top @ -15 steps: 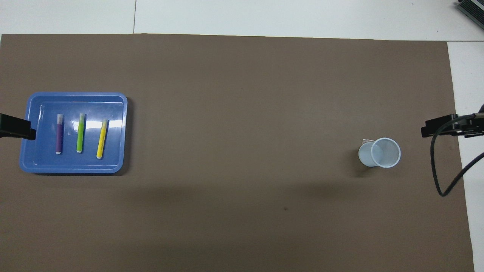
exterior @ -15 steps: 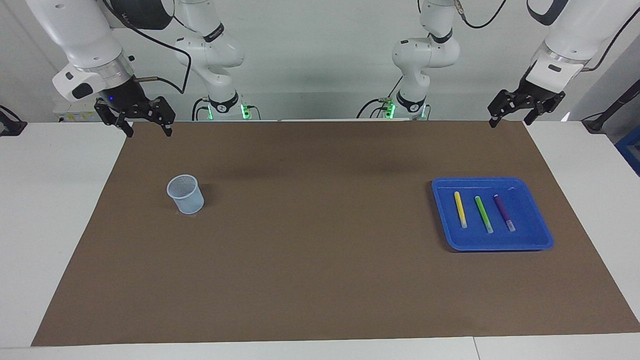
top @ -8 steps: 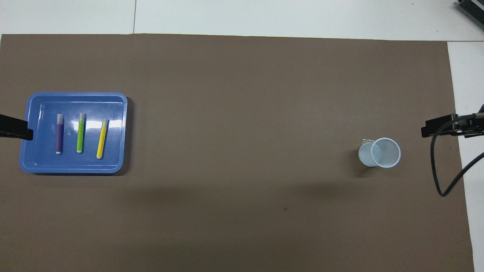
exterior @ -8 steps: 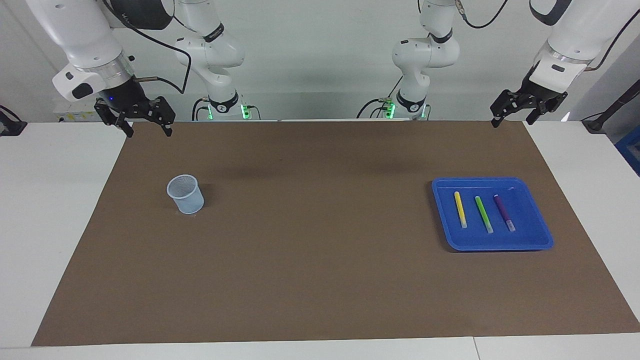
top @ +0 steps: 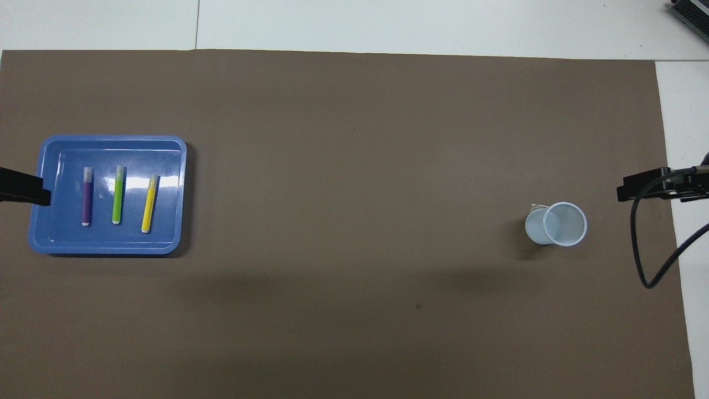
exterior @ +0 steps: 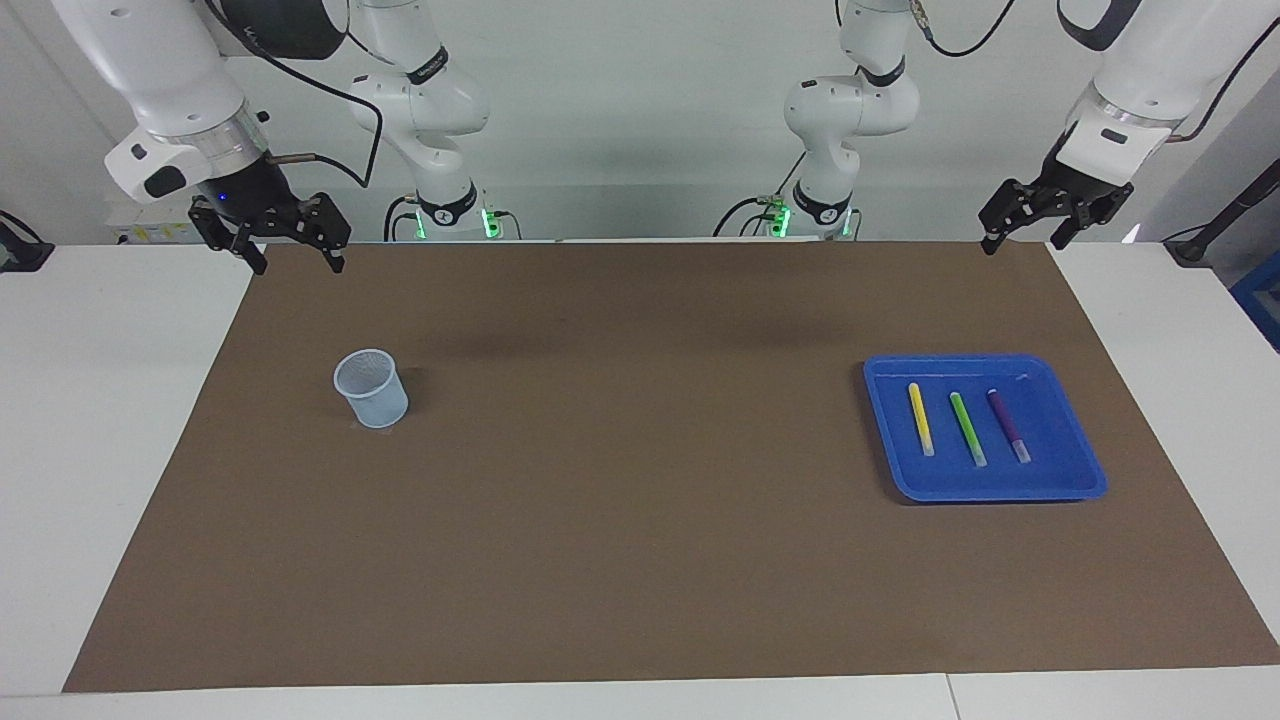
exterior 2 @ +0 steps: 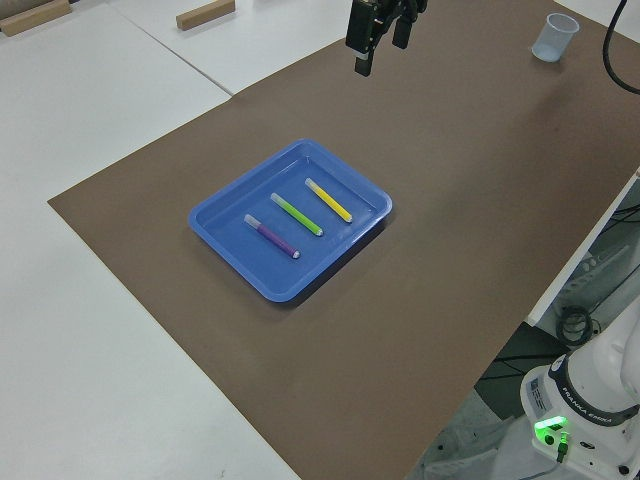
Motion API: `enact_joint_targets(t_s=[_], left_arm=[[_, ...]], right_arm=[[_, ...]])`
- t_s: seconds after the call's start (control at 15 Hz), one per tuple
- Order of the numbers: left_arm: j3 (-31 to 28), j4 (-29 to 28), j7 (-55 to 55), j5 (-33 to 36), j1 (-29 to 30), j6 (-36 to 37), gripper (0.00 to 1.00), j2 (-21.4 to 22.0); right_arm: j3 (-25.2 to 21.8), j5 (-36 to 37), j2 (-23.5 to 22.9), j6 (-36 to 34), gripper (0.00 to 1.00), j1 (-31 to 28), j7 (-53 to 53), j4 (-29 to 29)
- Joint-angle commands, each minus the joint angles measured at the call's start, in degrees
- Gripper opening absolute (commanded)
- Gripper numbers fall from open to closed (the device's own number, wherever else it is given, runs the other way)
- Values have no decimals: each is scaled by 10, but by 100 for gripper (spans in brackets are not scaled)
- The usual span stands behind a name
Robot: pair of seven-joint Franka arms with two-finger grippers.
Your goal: Transfer and insert pens with both arms
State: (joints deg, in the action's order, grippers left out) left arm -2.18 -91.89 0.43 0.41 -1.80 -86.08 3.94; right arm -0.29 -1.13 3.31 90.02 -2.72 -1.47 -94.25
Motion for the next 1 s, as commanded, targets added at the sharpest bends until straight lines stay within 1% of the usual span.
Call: enact_joint_targets(t_s=[0.0,0.2,0.27,0.4,0.67,0.8,0.93], left_arm=[[7,-16,-2,2,-3,0,100,17],[10,-21,-1,1,-7,3,100,18],[10,-32,-1,1,-8,-1,100,20],[9,-70,0,-4,-5,-17,100,40],[9,-180,-1,-15,-2,-109,100,91],[9,-211,0,-19,-1,-134,100,99],[9,-231,2,-20,-3,-152,100,95]], right_arm=[[4,-7,13,10,100,-6,3,-16],[4,-7,13,10,100,-6,3,-16],[4,-7,13,10,100,-6,3,-16],[4,-7,13,10,100,-6,3,-16],[4,-7,13,10,100,-6,3,-16],[4,-7,13,10,100,-6,3,-16],[4,-8,13,10,100,-6,3,-16]])
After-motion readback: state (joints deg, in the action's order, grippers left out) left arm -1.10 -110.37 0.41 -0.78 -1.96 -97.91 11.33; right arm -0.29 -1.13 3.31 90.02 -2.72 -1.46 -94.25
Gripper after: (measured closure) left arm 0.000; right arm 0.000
